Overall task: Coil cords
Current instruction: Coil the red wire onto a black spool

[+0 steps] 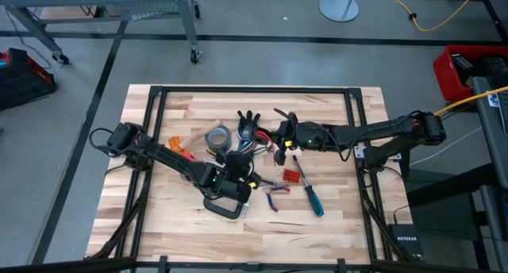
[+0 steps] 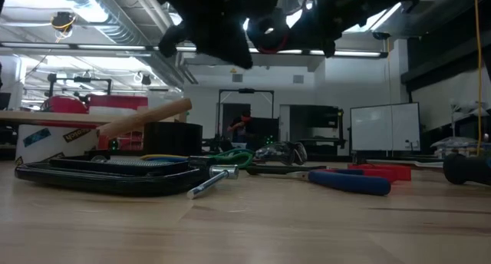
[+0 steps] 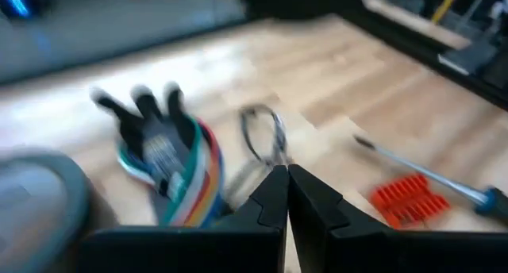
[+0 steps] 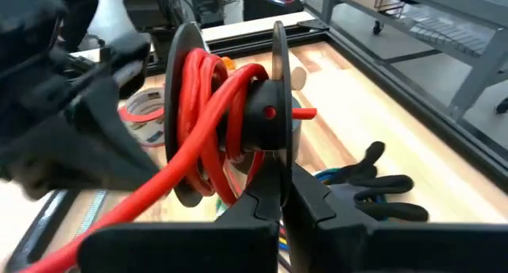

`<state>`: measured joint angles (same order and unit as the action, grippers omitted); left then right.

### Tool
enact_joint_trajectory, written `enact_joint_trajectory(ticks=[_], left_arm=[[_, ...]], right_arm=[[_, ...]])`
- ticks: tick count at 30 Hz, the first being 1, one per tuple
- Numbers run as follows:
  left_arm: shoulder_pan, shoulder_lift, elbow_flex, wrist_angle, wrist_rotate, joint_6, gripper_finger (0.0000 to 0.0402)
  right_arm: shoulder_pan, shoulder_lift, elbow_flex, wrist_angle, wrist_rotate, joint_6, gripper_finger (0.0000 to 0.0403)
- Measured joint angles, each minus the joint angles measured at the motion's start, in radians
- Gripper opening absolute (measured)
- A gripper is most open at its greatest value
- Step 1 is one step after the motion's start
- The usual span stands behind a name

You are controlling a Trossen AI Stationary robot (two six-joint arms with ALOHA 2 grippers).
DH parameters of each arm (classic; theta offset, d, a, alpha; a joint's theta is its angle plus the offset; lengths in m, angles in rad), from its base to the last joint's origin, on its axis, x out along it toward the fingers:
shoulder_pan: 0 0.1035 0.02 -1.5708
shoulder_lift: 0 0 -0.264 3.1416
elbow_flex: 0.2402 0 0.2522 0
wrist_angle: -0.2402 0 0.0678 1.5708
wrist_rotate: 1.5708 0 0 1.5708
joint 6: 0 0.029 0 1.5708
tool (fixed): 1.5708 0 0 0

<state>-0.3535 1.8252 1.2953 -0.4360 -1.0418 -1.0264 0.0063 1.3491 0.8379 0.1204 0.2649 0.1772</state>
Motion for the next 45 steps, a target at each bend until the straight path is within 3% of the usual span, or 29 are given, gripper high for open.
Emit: enact_joint_trajectory(ticks=[8, 13, 23, 38, 45], left_arm=[[0.063, 0.000, 0.000, 0.051, 0.359, -0.104, 0.0055], [0.078, 0.000, 0.000, 0.219, 0.458, -0.040, 0.0097], [0.077, 0.000, 0.000, 0.273, 0.459, 0.213, 0.0099], [0.179, 0.000, 0.000, 0.228, 0.466, 0.320, 0.0093], [0.217, 0.000, 0.000, 0.267, 0.638, 0.213, 0.0093]], right_arm=[[0.000, 0.000, 0.000, -0.017, 0.022, -0.033, 0.0001], [0.000, 0.000, 0.000, -0.020, 0.022, -0.055, 0.0001], [0.000, 0.000, 0.000, -0.156, 0.013, -0.055, 0.0001], [0.000, 0.000, 0.000, -0.162, 0.004, -0.053, 0.0007], [-0.001, 0.000, 0.000, -0.181, 0.071, -0.052, 0.0004]])
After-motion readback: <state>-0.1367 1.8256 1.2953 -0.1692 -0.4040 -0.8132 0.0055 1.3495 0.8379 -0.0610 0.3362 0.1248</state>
